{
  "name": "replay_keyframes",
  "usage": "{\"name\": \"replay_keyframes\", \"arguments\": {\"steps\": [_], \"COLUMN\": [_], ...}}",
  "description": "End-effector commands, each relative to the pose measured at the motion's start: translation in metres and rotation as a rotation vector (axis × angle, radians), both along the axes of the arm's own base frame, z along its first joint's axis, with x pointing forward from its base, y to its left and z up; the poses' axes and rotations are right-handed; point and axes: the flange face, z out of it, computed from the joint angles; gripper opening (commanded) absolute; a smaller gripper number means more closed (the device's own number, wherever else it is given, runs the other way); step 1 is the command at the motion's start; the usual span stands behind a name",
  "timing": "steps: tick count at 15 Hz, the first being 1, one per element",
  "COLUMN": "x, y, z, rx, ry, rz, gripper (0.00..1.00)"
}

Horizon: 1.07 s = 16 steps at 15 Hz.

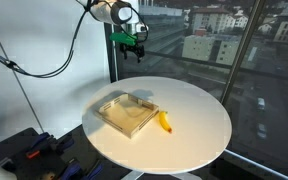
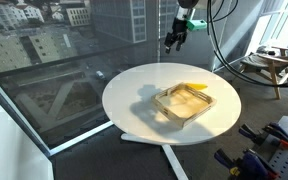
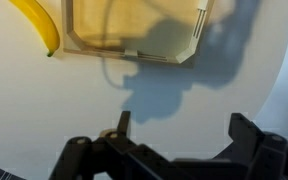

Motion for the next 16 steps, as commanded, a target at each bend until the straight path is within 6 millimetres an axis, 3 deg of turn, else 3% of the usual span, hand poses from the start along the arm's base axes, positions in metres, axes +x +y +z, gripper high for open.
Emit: {"name": "replay_keyframes", "arguments": {"steps": [1,16], "x": [-0.014,-0.007], "y": [-0.001,0.002], "z": [0.012,0.003], "rx": [-0.002,0.003], "ry": [0.045,0.052], "rz": [0.026,0.010], "gripper": [1.00,1.00]}}
